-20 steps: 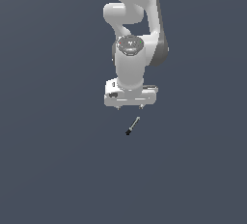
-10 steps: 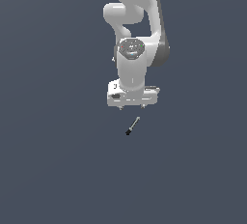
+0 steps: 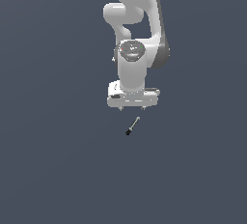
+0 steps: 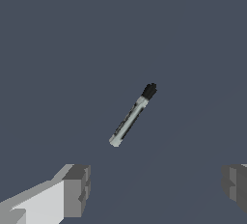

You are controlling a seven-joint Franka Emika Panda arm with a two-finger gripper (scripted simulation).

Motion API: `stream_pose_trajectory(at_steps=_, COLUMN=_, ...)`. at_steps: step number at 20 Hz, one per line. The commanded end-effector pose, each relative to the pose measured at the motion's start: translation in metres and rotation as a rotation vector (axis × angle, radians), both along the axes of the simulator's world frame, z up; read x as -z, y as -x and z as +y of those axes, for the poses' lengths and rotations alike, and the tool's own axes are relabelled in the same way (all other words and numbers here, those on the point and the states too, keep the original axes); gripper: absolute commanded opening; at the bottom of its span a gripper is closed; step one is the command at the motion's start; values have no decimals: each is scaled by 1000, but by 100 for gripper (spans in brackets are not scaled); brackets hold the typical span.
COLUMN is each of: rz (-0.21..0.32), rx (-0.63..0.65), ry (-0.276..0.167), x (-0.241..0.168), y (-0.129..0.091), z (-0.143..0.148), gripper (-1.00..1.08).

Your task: Pick up the object and move it to a goal position.

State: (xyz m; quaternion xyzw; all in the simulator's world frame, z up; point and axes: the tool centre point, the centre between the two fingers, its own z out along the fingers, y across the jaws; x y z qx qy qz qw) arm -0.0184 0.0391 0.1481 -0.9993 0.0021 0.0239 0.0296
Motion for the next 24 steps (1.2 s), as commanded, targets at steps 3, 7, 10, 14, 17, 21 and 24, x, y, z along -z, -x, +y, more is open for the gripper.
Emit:
stream_pose_trajectory(at_steps=3, rz=0, rx=54, ry=6, x=8, y=-2, z=1, gripper=100)
stream_pose_trajectory(at_steps=7, rz=-2, rx=125, ry=14, x=19, y=-5, z=3, gripper=100)
stream_pose_trajectory(at_steps=10, rz=-3, rx=192, ry=21, x=28, y=-7, z=4, gripper=100)
stream_pose_trajectory(at_steps=14, rz=-7, rx=292, ry=33, x=43, y=-10, z=6, gripper=100)
stream_pose_trajectory(at_steps=17, rz=-11, rx=367, ry=43, x=54, y=-12, z=8, gripper=100)
stream_pose_trajectory(at_steps=21, rz=-16, rx=454, ry=54, x=67, y=-14, z=9, gripper=100)
stream_pose_trajectory(at_steps=24, rz=-20, rx=506, ry=60, x=75, y=-15, z=10, gripper=100)
